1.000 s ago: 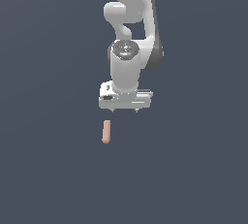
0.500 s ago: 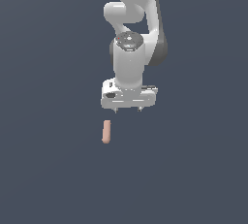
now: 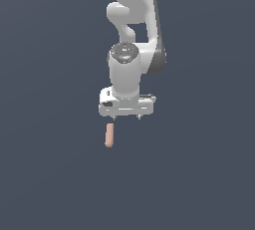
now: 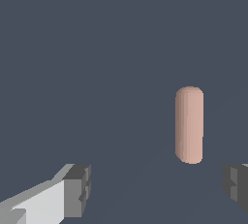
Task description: Pick up the object and move it to a goal position.
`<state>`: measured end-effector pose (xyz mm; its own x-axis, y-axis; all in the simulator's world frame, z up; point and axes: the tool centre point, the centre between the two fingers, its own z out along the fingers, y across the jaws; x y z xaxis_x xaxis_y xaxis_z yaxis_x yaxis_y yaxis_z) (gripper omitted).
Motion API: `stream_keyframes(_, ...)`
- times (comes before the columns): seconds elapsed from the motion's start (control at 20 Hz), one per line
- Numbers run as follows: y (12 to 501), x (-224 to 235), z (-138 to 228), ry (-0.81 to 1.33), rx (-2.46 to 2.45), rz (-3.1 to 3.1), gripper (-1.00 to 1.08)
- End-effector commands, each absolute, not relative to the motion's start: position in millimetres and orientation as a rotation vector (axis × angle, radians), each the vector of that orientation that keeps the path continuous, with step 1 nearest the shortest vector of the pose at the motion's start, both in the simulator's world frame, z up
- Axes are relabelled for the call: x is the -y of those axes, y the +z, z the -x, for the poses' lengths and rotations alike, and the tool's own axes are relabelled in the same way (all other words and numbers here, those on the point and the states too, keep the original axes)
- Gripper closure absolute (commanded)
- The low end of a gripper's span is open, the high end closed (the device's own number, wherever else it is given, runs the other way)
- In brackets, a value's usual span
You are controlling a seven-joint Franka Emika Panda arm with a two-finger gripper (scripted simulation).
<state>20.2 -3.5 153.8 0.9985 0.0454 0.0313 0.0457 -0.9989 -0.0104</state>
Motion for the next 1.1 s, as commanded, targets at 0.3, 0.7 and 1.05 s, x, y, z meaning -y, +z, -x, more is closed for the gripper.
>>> stream_keyframes(0.3,102.2,54.6,-32.7,-0.018,0.040,3.136,-0.92)
stream_keyframes(0.7,72.2,83.6,-35.7,-0.001,0.025,3.141,-0.92)
stream_keyframes(1.05,67.5,85.2,-35.2,0.001,0.023,3.141,-0.92)
